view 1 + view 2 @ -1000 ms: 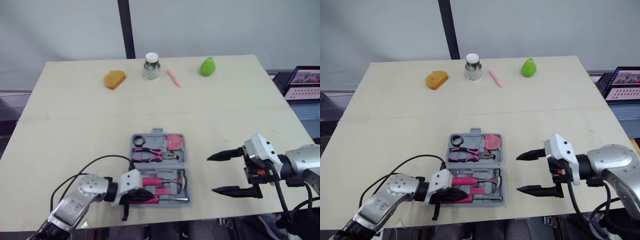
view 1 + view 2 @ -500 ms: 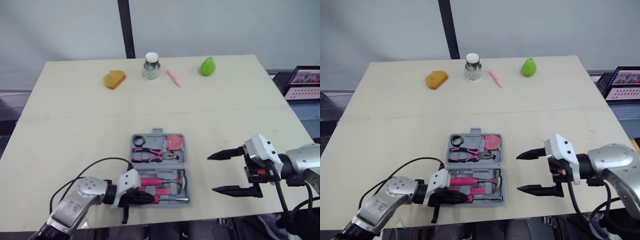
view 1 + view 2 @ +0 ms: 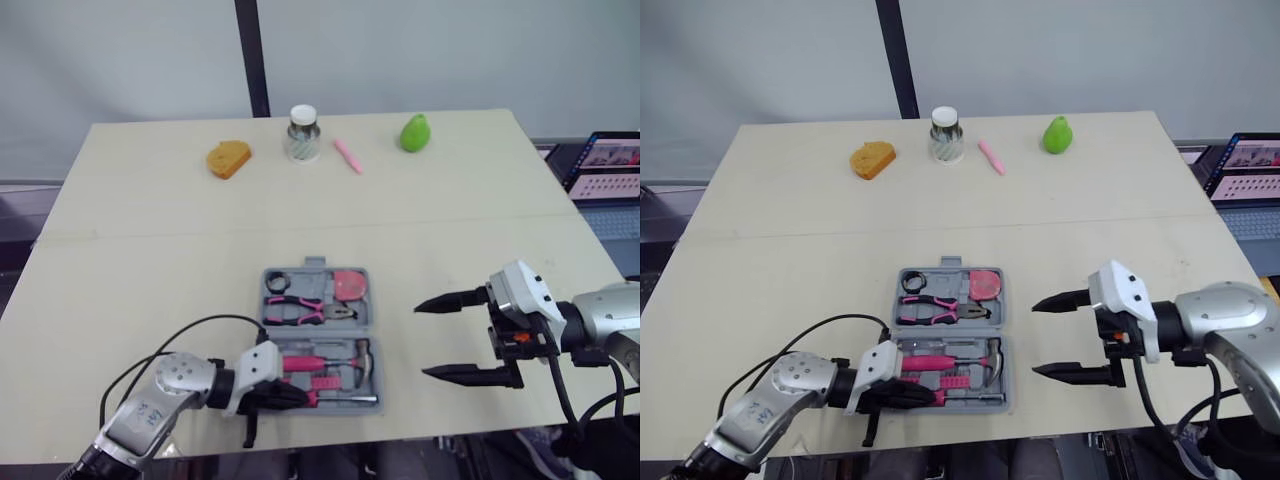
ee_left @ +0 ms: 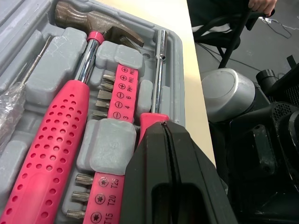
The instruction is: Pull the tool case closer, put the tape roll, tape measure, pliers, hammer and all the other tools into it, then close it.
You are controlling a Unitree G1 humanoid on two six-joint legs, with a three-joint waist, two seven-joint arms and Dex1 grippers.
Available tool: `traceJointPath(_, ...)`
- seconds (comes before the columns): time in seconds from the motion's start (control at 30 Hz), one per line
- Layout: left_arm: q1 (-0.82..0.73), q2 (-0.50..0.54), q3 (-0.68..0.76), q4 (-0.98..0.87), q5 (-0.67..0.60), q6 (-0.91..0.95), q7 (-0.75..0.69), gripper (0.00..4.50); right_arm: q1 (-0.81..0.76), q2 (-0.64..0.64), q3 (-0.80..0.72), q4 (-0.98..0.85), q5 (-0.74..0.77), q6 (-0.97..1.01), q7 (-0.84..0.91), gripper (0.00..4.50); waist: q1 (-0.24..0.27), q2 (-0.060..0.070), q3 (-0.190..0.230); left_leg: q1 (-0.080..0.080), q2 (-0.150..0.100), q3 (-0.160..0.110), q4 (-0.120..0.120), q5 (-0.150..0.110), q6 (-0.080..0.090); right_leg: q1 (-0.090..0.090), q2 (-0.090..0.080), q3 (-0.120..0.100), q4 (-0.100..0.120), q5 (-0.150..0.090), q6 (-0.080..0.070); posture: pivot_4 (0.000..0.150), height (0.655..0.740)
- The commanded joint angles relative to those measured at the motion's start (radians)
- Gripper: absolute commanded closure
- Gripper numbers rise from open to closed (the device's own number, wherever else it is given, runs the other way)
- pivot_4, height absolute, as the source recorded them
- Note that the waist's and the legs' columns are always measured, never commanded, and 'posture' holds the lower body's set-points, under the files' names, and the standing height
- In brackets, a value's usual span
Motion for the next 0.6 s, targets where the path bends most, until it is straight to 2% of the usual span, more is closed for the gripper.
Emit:
traceJointPath(0.03,0.021,0.013,-0.034,0.031,0.037,0.010,0.002,4.46,-0.005,-0.006,-0.028,-0.027,0.018,0.003,-0.008,0.00,0.000,0.000,0.000,0.000,0.000,0.000,0.000,0.000,0.000,0.000,0.000,0.000,0.000,0.000,0.000,0.150,0.7400)
traceJointPath(0.6,0.019,0.028,-0.083,0.067,0.113,-0.018,0.027,4.46,-0.009,-0.012,-0.033,-0.027,0.018,0.006,-0.003,0.00,0.000,0.001,-0.001,0.001,0.000,0.000,0.000,0.000,0.000,0.000,0.000,0.000,0.000,0.000,0.000,0.150,0.7400)
